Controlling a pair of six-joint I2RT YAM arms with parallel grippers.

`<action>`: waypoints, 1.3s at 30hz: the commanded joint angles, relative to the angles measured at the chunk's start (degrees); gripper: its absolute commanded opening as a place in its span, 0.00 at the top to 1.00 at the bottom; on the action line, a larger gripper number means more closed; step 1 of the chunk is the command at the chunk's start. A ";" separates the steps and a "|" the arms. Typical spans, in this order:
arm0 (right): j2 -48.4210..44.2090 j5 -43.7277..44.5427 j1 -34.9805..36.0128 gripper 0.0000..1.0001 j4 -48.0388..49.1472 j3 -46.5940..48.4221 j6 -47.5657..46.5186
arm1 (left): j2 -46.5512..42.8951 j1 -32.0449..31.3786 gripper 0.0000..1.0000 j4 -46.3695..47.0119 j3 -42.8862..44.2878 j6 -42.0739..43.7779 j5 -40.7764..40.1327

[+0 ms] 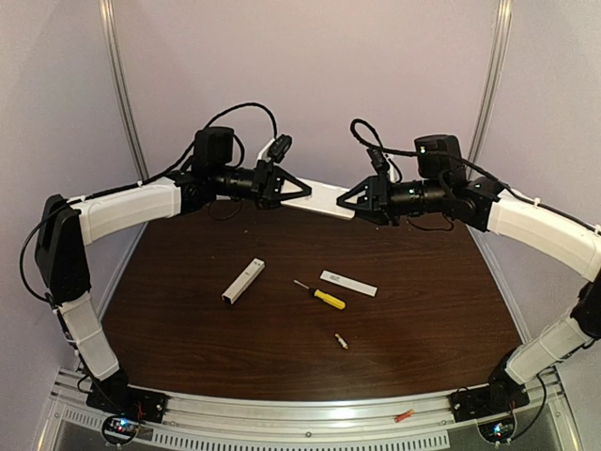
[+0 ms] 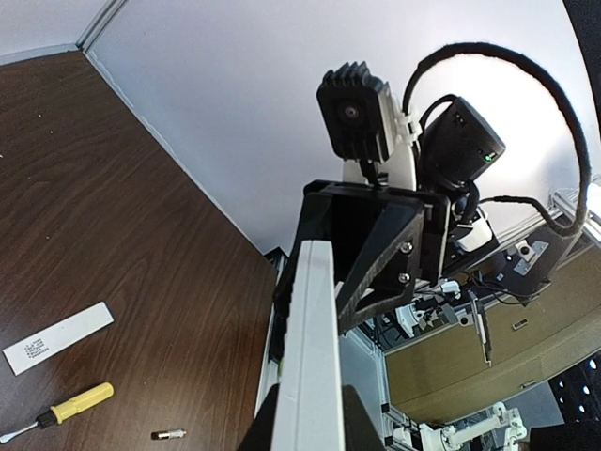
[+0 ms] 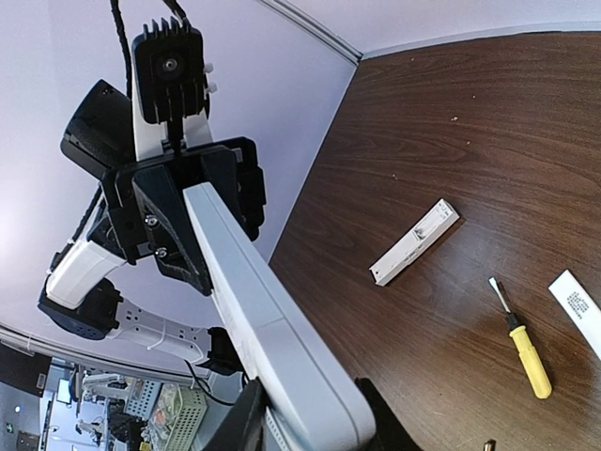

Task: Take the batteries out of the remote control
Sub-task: Remove the battery cover from the remote control.

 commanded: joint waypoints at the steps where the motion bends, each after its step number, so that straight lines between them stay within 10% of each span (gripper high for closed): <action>1: -1.41 1.66 -0.17 0.78 -1.00 -1.16 -0.20 | -0.52 -0.44 1.00 2.24 1.35 0.88 -1.18; 17: -3.38 1.47 -0.39 0.92 -1.03 -2.43 -0.71 | -0.52 -0.44 1.00 4.53 1.15 -0.65 -0.12; 39: -2.83 2.50 -0.43 0.74 -3.98 -1.43 -1.72 | -0.80 -0.44 1.00 4.08 0.62 -0.17 0.24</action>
